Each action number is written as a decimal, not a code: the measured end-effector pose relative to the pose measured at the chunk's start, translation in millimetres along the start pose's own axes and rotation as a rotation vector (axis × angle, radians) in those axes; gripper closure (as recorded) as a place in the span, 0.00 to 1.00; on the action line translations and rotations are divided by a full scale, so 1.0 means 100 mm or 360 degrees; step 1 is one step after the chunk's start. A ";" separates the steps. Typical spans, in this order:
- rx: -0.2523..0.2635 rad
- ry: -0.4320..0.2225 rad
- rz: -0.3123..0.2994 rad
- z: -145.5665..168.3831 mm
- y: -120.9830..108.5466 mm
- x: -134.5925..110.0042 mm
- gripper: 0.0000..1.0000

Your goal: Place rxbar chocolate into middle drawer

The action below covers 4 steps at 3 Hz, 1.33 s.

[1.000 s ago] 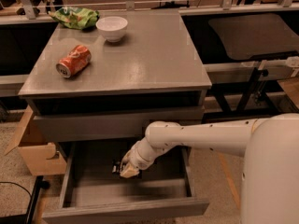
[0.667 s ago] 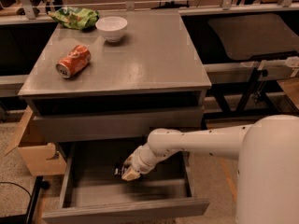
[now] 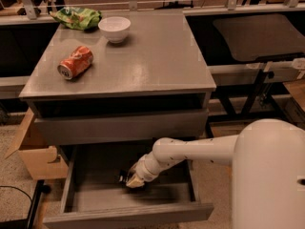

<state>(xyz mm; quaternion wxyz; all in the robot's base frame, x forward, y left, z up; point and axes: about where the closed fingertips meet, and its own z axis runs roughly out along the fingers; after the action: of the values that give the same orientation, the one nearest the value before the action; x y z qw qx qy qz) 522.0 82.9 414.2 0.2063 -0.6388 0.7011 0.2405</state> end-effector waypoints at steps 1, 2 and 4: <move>-0.0007 -0.0001 0.0006 0.03 0.00 0.02 0.88; -0.0014 -0.0001 0.0006 0.05 0.02 0.02 0.56; -0.0024 -0.0001 0.0004 0.08 0.04 0.01 0.10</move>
Offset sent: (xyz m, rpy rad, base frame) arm -0.0003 0.0005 -0.0037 0.0009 0.0057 -0.0013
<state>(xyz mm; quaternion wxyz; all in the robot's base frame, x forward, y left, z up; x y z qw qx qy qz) 517.6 86.9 407.4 0.2014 -0.6394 0.7001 0.2461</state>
